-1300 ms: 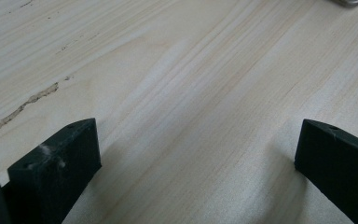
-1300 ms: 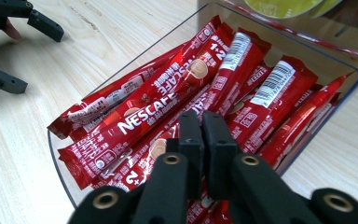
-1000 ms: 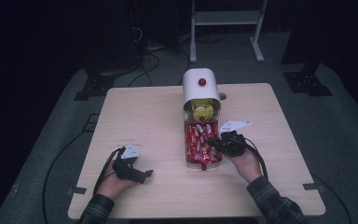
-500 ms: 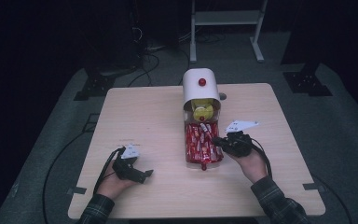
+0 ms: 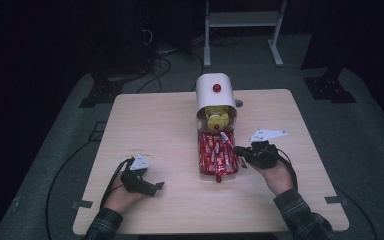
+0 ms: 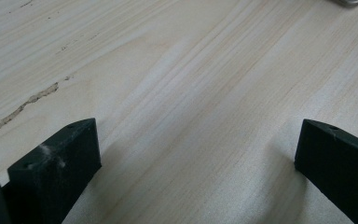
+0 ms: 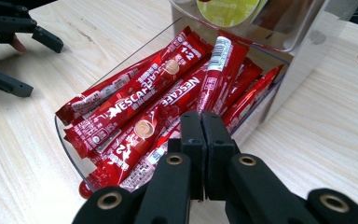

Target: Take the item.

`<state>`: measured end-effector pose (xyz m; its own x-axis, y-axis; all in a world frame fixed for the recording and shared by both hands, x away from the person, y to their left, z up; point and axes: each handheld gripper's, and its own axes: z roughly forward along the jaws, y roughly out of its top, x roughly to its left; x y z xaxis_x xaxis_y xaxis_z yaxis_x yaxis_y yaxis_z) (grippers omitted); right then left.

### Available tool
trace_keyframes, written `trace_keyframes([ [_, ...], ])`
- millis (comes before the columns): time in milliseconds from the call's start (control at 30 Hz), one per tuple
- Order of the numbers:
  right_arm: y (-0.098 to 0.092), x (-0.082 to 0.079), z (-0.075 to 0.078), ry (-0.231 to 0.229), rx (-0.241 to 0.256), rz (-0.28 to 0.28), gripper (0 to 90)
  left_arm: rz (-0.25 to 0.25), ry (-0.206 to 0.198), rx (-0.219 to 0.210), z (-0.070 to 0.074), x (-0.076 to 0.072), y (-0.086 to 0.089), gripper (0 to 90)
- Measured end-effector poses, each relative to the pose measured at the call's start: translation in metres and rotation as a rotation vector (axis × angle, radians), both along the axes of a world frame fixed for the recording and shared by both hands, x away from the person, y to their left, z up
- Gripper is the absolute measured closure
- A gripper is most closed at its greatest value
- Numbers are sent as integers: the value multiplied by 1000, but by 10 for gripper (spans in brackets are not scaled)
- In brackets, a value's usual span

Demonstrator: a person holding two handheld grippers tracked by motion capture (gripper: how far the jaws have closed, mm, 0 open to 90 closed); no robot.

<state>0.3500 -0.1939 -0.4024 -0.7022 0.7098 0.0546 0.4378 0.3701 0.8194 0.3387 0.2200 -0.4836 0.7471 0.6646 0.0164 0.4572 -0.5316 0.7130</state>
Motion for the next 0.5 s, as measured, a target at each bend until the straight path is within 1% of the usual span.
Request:
trace_keyframes([
  [500,-15,-4,2,-10,4,-20,879,0,0,0,0,0,0,0],
])
